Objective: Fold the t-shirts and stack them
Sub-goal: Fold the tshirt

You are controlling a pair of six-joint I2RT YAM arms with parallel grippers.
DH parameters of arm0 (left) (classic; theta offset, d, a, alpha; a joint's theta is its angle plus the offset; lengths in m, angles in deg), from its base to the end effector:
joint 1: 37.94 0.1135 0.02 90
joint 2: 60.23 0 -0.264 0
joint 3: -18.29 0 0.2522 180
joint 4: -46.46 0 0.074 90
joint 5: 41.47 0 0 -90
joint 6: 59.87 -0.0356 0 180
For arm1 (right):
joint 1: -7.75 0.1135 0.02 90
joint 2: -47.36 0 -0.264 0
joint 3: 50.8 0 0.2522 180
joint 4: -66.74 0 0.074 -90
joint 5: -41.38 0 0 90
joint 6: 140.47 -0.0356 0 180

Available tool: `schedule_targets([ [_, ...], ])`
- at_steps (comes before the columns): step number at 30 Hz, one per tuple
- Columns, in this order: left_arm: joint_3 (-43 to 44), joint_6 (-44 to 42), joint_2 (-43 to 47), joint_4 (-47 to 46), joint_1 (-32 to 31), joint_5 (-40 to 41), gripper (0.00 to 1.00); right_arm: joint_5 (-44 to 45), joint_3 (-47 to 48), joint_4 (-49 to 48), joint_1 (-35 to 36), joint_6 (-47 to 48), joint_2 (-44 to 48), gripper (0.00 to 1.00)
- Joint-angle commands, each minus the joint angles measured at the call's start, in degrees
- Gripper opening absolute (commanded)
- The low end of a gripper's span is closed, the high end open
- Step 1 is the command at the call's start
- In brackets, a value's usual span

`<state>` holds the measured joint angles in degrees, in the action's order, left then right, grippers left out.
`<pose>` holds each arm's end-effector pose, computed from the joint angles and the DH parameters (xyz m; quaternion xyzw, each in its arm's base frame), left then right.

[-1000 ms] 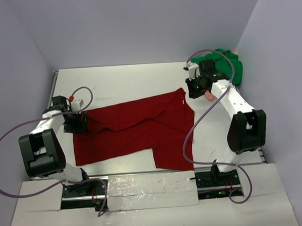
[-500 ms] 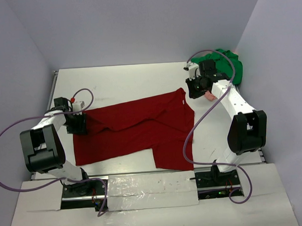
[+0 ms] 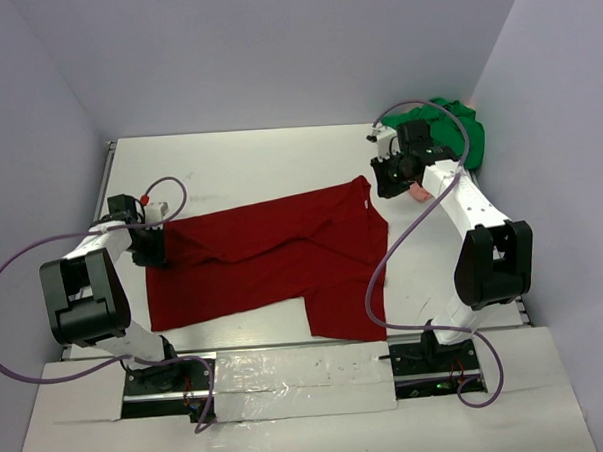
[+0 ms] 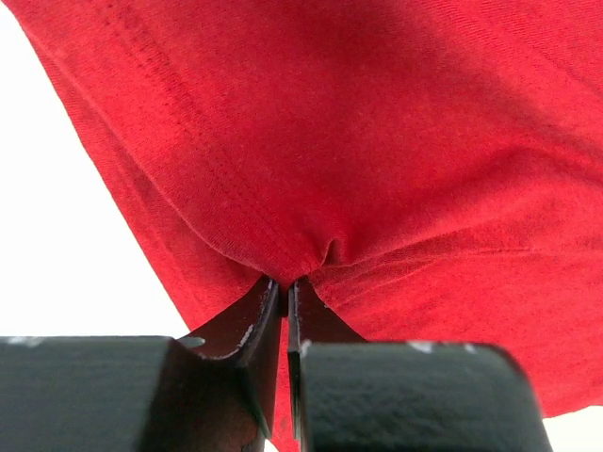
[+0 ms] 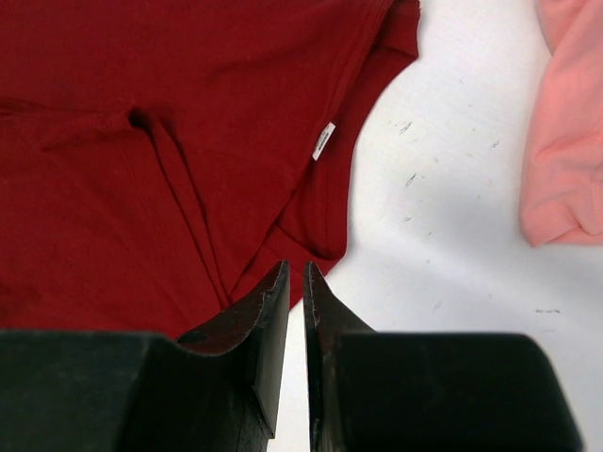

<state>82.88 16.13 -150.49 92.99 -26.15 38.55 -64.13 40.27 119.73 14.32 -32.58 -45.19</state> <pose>0.2772 0.0515 0.1644 0.0324 0.9838 -0.0494 0.1694 0.3434 0.0491 0.2826 -0.2401 0.9135 0.0981 0.3135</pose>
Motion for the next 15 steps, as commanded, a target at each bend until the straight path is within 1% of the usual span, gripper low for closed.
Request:
schedule_targets([
  [1,1.11,-0.41,1.40,-0.87,0.42,2.76,0.12,-0.05,-0.50,0.42,-0.50,0.57,3.26,0.18],
  [5,2.17,-1.29,1.93,-0.08,0.34,4.96,0.10,-0.49,-0.68,0.24,-0.42,0.39,3.08,0.19],
  [15,4.63,-2.52,3.07,1.85,0.34,7.16,0.10,-1.54,-1.29,-0.20,-0.42,-0.05,2.29,0.19],
])
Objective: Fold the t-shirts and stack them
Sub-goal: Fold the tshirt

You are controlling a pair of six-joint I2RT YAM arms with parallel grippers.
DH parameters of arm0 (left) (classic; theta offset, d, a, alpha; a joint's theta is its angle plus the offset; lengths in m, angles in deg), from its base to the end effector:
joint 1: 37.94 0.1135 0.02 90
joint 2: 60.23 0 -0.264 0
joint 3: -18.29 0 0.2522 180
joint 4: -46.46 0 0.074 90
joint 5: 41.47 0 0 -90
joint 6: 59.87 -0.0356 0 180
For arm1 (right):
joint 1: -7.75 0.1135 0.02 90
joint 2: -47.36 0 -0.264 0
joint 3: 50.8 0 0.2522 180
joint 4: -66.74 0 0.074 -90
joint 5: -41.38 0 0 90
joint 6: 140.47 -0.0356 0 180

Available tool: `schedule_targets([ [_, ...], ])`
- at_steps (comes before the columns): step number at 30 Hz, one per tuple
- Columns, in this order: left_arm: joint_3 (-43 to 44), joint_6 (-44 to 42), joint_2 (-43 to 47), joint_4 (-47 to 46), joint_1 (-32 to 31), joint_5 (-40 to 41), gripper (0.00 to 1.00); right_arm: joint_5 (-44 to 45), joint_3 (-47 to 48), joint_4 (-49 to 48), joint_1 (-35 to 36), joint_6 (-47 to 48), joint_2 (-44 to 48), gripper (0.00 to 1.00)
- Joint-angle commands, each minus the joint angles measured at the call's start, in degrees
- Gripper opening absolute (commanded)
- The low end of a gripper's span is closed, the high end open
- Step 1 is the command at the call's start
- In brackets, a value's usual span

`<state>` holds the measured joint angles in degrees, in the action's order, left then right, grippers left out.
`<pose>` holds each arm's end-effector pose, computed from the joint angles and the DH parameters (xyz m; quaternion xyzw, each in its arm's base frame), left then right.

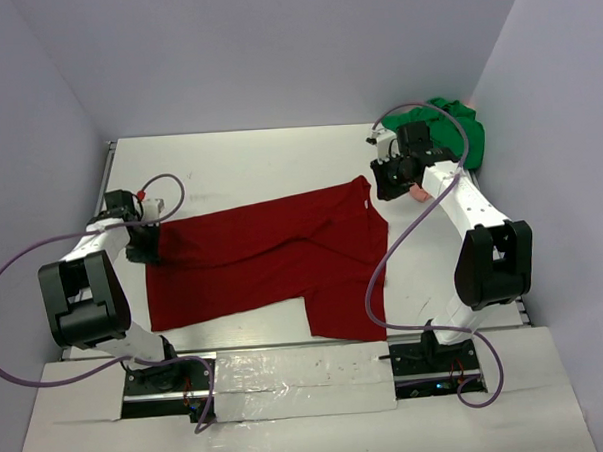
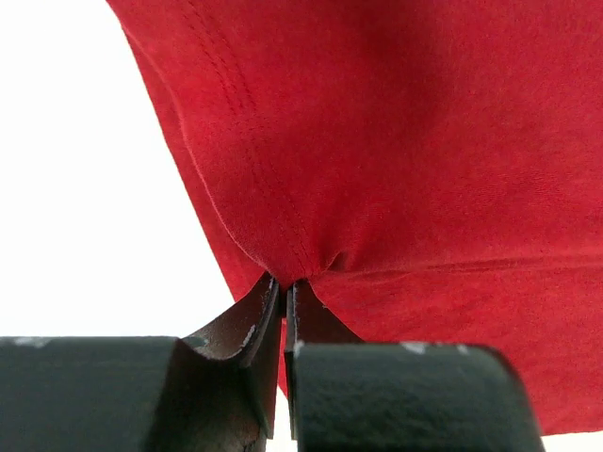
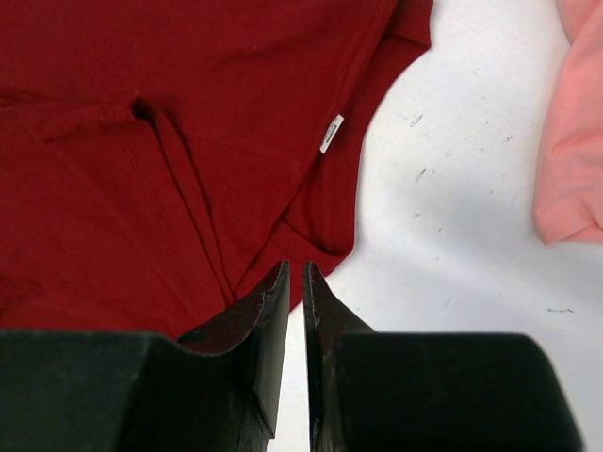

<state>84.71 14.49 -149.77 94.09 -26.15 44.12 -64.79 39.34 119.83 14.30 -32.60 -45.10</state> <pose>0.2805 0.0557 0.1751 0.0395 0.9844 0.0028 0.1713 0.3414 0.0492 0.2780 -0.2408 0.9151 0.1046 0.3061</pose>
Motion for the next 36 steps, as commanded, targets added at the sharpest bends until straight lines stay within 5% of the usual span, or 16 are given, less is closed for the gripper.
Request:
schedule_targets([
  [1,3.06,-0.97,2.44,0.85,0.34,2.03,0.10,-0.89,-0.44,-0.40,-0.39,0.06,2.29,0.19],
  [19,0.69,-2.20,2.44,1.11,1.39,7.22,0.00,-0.10,0.00,0.39,-0.39,0.33,3.78,0.19],
  [20,0.51,-2.38,2.52,0.77,1.48,7.22,0.12,-0.10,0.00,0.48,-0.39,0.24,3.87,0.19],
  [23,-0.19,-2.38,2.09,-0.03,1.66,6.69,0.77,-0.53,-0.18,0.40,-0.48,0.33,3.79,0.19],
  [25,-0.55,-2.12,2.08,-0.55,1.74,5.81,0.95,-1.50,-0.44,0.48,-0.39,0.24,3.70,0.20],
  [31,1.03,-0.89,5.77,-1.35,1.74,0.90,0.99,-6.85,0.17,3.20,-0.31,0.77,-0.86,0.25],
  [36,2.61,1.84,10.08,-2.14,1.74,-1.66,0.99,-14.76,0.43,3.73,0.57,1.47,-6.14,0.42],
])
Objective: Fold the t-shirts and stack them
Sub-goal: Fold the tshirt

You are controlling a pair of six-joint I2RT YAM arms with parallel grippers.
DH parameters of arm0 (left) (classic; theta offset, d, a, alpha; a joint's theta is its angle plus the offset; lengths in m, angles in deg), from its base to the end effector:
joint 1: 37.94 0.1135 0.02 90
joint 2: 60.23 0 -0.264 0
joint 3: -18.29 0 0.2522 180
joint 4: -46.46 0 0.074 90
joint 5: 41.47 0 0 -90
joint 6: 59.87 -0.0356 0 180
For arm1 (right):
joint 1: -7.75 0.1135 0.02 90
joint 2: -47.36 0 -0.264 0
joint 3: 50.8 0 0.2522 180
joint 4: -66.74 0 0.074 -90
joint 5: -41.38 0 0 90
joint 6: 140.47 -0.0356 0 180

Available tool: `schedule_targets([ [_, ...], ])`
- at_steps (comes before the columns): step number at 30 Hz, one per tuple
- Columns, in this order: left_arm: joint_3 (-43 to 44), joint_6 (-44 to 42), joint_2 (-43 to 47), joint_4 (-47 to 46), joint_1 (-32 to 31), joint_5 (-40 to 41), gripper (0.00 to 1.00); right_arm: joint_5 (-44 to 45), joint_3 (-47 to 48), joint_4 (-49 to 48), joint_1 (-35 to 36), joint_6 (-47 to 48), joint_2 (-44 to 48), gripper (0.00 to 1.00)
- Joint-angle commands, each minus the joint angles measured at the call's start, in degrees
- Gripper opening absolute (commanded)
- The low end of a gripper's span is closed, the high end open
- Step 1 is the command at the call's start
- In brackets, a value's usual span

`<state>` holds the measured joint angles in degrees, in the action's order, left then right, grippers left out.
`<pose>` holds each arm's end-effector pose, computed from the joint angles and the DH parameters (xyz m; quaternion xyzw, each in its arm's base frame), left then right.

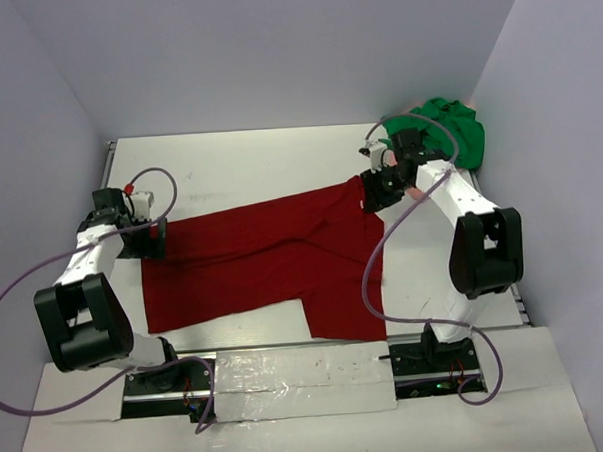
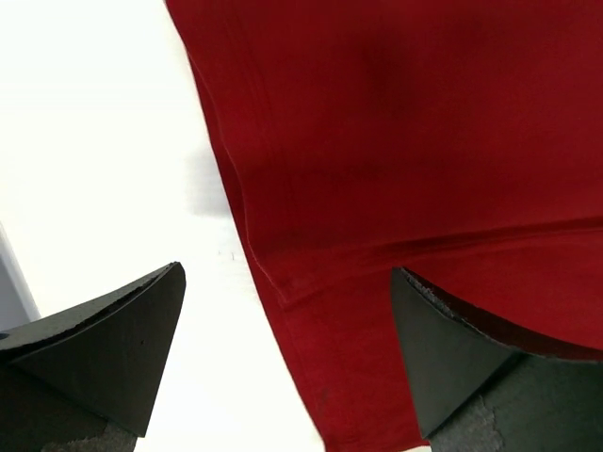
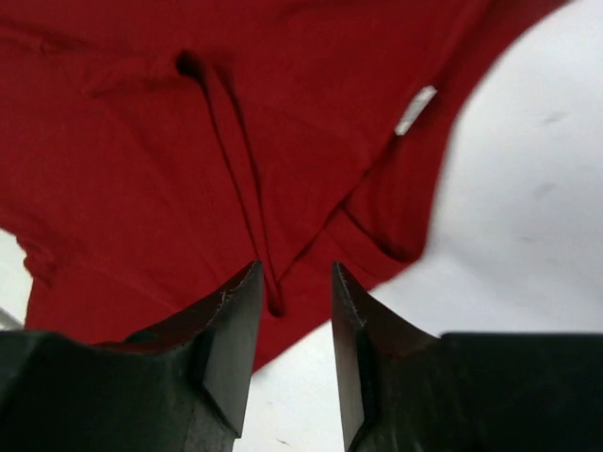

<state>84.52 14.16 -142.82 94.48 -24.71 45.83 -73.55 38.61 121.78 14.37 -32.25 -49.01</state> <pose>0.2684 0.0614 0.2055 0.0285 0.9744 0.0336 0.2203 0.3455 0.0552 0.2515 -0.2548 0.9140 0.1845 0.2562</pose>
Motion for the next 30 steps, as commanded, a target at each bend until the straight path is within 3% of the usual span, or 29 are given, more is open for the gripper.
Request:
schedule_targets([
  [1,3.08,2.86,3.22,-2.36,0.30,-3.71,0.99,-6.79,1.59,2.05,1.03,1.21,-3.89,0.43],
  [9,2.73,4.80,6.12,-4.38,0.30,-9.24,0.99,-16.55,7.83,5.22,3.84,3.66,-13.39,0.44],
  [23,0.00,4.45,3.85,-4.73,0.21,-11.63,0.99,-13.93,17.15,1.00,10.09,-0.02,-20.34,0.46],
  [25,0.00,5.24,2.52,-5.87,0.30,-10.93,0.97,-11.56,17.85,-0.58,10.52,-2.57,-21.30,0.28],
  [26,0.18,5.50,1.30,-6.48,0.21,-11.71,0.96,-10.15,18.47,-0.93,10.70,-3.36,-21.57,0.00],
  [27,0.35,5.94,0.68,-7.18,0.30,-12.41,0.95,-8.92,18.73,-2.07,10.79,-4.23,-21.75,0.00],
  [28,0.70,6.90,0.06,-8.41,0.21,-13.29,0.86,-7.43,19.17,-2.60,10.96,-5.20,-22.01,0.00],
  [29,1.92,7.09,-1.33,-8.51,0.21,-15.65,0.77,-6.20,19.26,-2.87,11.23,-5.64,-21.92,0.00],
  [30,2.81,7.09,-2.31,-8.51,0.13,-17.24,0.61,-5.05,19.00,-3.74,11.32,-5.82,-21.14,0.00],
])
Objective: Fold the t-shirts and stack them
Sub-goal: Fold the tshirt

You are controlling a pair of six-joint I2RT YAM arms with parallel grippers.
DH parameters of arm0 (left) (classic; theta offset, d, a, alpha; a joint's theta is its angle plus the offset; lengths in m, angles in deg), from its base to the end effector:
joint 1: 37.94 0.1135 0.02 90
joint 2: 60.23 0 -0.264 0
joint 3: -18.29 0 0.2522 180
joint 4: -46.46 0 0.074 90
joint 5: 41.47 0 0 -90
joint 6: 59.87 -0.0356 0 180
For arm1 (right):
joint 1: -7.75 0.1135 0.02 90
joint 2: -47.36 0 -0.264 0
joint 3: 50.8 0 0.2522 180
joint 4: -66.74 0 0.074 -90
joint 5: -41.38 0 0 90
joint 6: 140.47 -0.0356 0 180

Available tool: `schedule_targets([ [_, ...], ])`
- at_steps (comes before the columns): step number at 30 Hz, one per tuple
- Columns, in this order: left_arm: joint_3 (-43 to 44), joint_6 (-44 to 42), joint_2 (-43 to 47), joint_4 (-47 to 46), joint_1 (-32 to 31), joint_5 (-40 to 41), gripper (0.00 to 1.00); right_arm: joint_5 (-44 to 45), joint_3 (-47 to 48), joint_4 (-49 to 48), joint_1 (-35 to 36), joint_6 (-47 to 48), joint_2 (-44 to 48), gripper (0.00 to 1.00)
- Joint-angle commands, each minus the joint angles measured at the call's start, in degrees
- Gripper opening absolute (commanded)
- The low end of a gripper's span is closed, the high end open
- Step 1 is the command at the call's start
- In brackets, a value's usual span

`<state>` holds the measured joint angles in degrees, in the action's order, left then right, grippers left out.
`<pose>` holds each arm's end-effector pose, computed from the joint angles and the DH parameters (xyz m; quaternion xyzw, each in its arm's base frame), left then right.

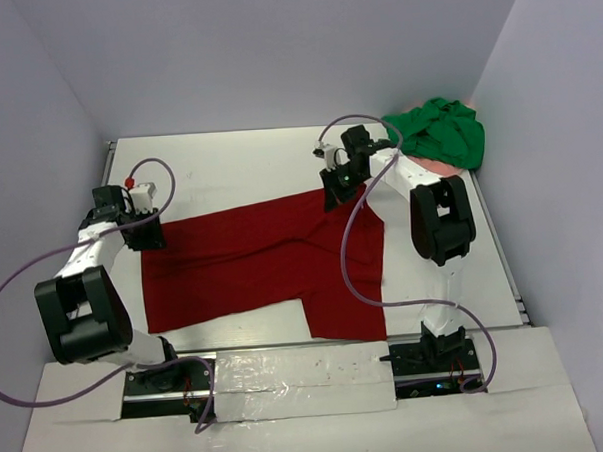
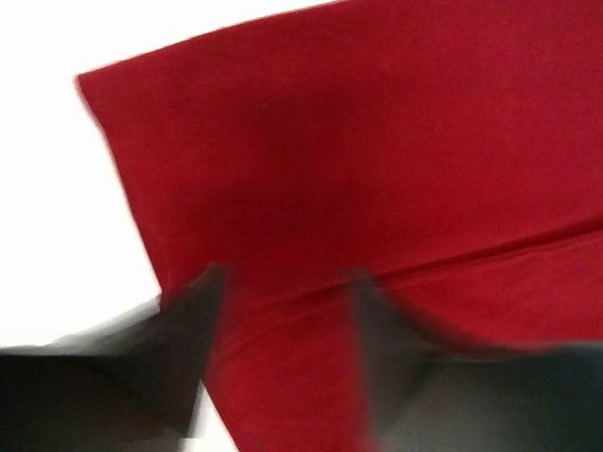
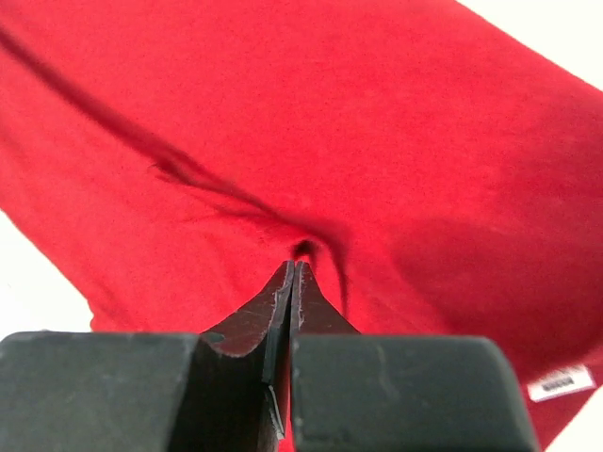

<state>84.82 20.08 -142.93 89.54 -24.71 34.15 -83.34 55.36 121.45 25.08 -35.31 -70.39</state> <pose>0.2786 0.0564 0.2119 0.0066 0.9572 -0.0651 0.2820 0.4059 0.1479 0.2019 -0.3201 0.8797 0.2957 0.1904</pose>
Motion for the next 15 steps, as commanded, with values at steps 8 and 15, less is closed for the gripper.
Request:
schedule_targets([
  [8,9.89,-0.33,-10.11,-1.55,-1.28,-14.01,0.00,10.28,-2.31,-5.09,1.22,-0.92,7.97,0.00],
  [15,10.42,-0.41,-15.73,-1.02,-4.88,-13.49,0.00,13.71,-5.30,-4.48,0.61,-0.48,15.61,0.00],
])
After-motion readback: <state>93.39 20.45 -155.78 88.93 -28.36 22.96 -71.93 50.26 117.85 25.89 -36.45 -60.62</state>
